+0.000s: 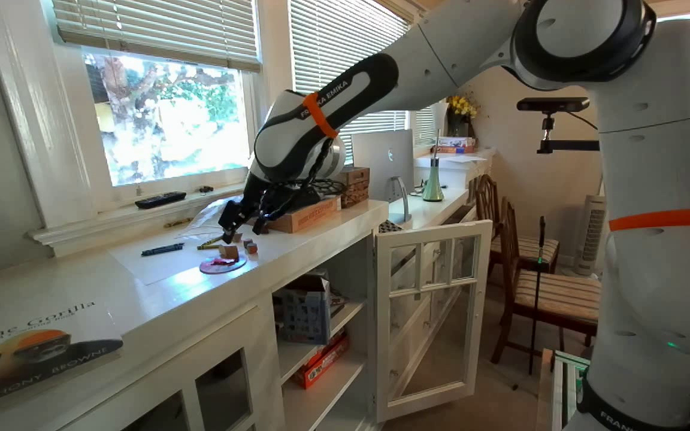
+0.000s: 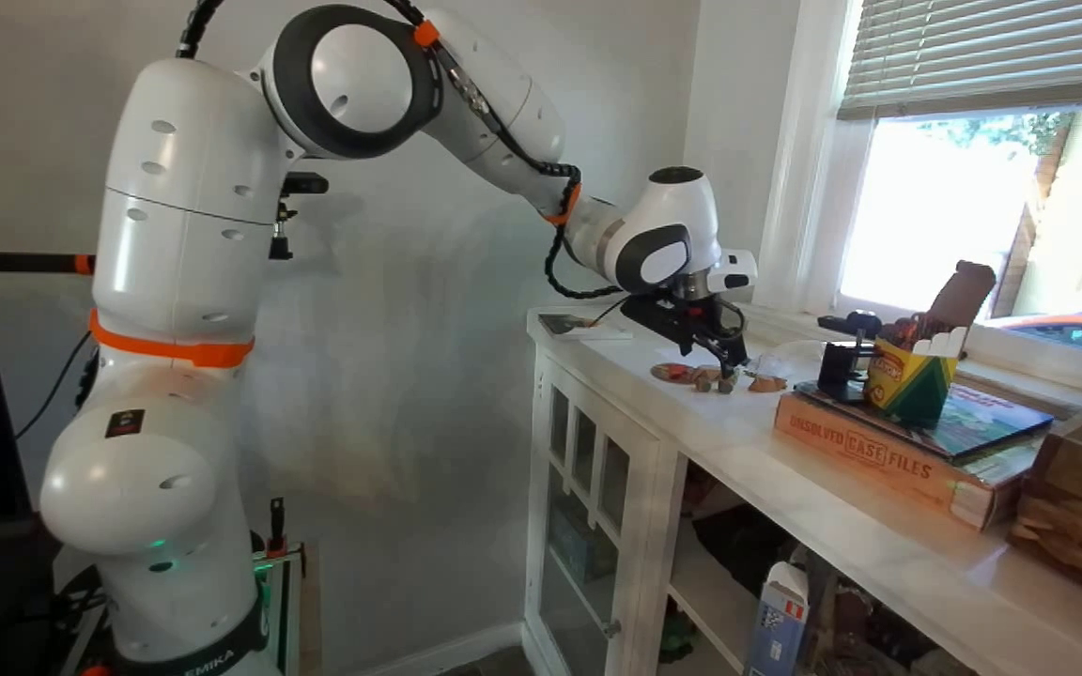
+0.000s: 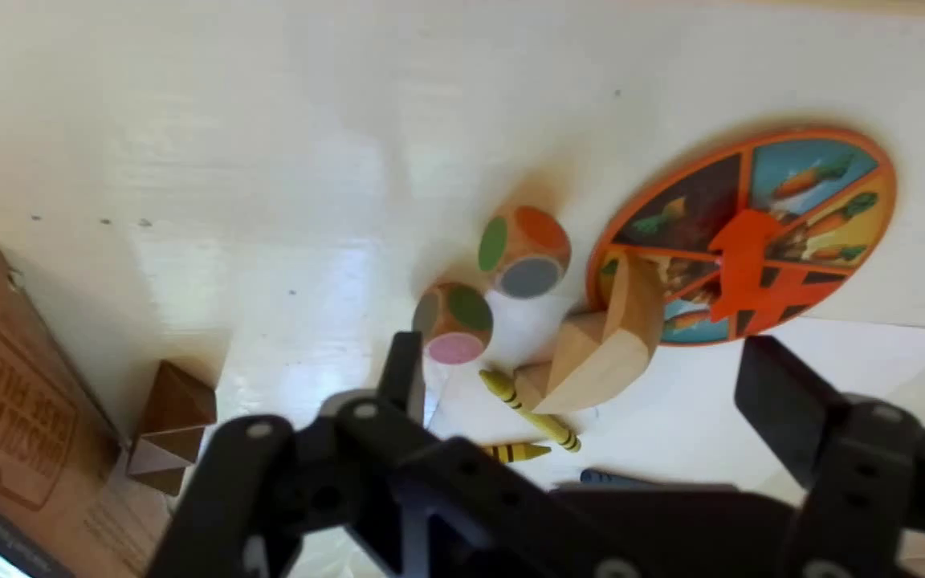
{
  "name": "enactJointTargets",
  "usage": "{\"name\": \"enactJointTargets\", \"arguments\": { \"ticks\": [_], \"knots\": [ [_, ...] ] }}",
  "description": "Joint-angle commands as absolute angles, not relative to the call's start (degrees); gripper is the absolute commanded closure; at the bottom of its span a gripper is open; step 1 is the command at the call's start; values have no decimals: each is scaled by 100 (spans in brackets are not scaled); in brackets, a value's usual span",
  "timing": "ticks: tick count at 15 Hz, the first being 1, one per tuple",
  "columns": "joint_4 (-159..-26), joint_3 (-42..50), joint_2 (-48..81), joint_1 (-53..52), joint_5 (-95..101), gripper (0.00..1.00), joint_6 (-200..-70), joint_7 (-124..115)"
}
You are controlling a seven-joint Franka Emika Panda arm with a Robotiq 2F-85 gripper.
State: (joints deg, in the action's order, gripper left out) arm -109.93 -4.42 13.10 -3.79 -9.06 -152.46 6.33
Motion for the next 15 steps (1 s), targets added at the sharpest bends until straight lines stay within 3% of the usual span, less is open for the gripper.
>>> {"name": "enactJointTargets", "arguments": {
  "ticks": [1,6,7,8,13,14,15],
  "knots": [
    [-10490,-532,1669,-348,-875,0,-15074,574],
    [-10410,-625,1688,-315,-940,0,-15050,631],
    [-10412,-642,1690,-306,-952,25,-15056,655],
    [-10424,-654,1677,-300,-956,27,-15050,675],
    [-10500,-636,1616,-277,-885,67,-15036,707],
    [-10512,-636,1606,-265,-892,23,-15030,720],
    [-10509,-626,1610,-266,-877,28,-15026,702]
  ]
}}
